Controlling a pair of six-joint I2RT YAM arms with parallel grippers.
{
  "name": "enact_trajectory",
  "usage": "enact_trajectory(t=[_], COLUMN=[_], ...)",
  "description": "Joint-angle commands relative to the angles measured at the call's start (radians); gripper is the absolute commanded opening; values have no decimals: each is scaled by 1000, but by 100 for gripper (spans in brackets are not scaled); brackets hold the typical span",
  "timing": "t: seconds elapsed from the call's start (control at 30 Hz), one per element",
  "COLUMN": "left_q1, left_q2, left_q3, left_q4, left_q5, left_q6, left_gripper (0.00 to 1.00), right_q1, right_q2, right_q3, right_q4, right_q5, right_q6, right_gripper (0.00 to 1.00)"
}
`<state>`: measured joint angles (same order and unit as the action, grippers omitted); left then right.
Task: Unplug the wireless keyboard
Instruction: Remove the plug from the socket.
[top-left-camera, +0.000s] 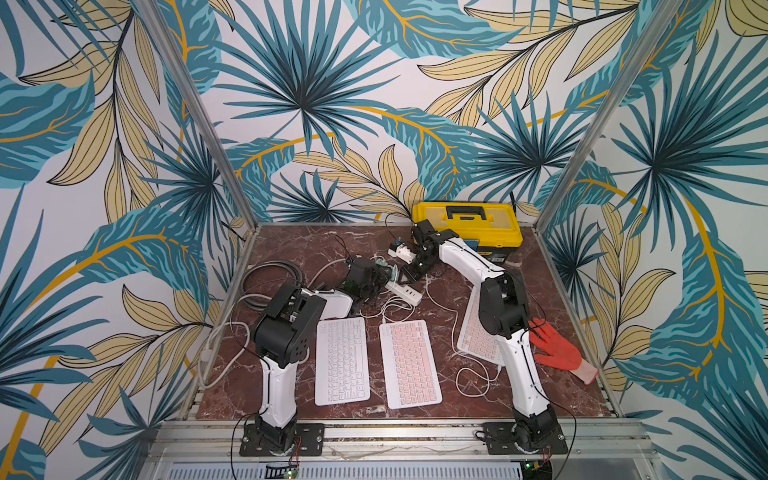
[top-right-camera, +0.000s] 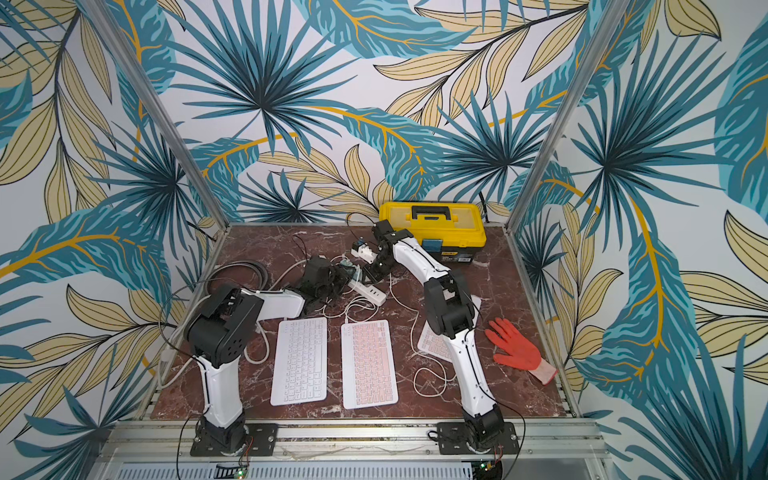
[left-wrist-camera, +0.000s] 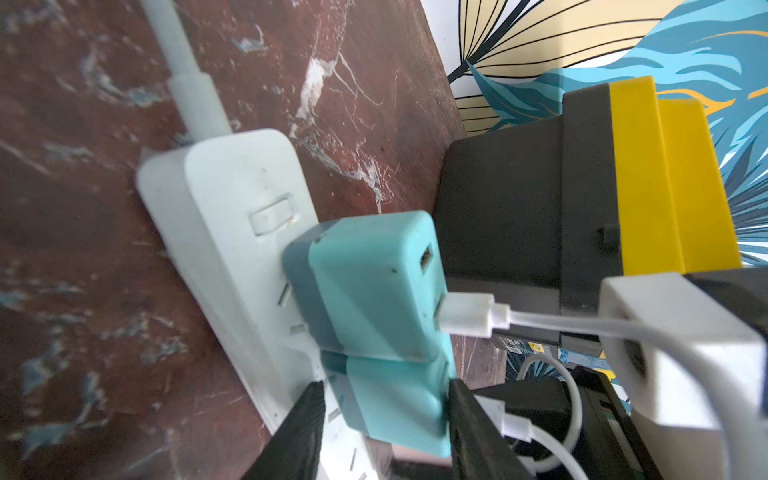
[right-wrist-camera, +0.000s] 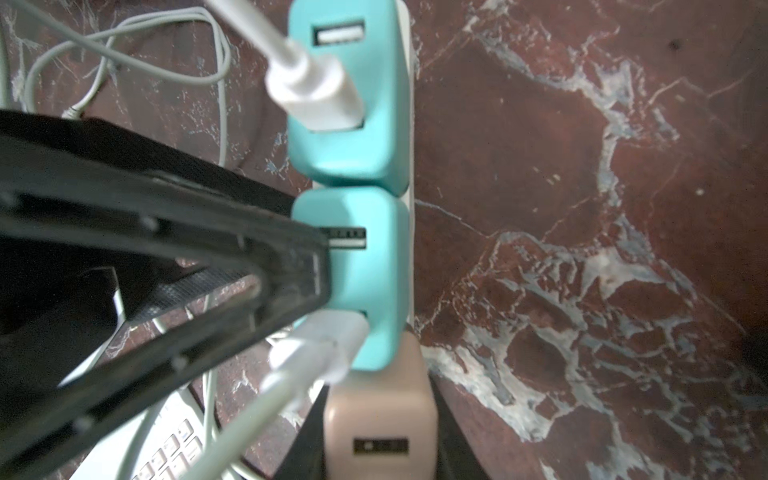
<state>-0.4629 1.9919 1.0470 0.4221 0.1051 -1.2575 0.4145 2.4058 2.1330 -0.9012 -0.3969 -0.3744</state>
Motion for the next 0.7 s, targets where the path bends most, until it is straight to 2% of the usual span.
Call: enact_trajectory(t=[0.0,0.17,0.3,0.4,0.53,0.67], left_q1=[4,8,9,9,10,17], left_q2=[88,90,101,104,104,101], left_q3=[-75,-65,-58,-59,-62,-66], left_q4=[-302,-303,-304,-302,-302,-302], left_q5=[-10,-2,4,2,-8,-1], left_q6=[19,14,9,8,8,10], left_gripper=[49,49,49,49,49,49], right_q1=[27,102,136,131,83,46], right_q2=[-81,-175,-207,-200,-141,-116], right_q3=[-46,-237,-297,-255,-95,-33], right_q4=[112,339,404,331,142,57], right_q5=[108,369,482,444,258,127], right_q6=[-3,-80,-127,-131,-75,-45], right_gripper=[17,16,16,17,17,17])
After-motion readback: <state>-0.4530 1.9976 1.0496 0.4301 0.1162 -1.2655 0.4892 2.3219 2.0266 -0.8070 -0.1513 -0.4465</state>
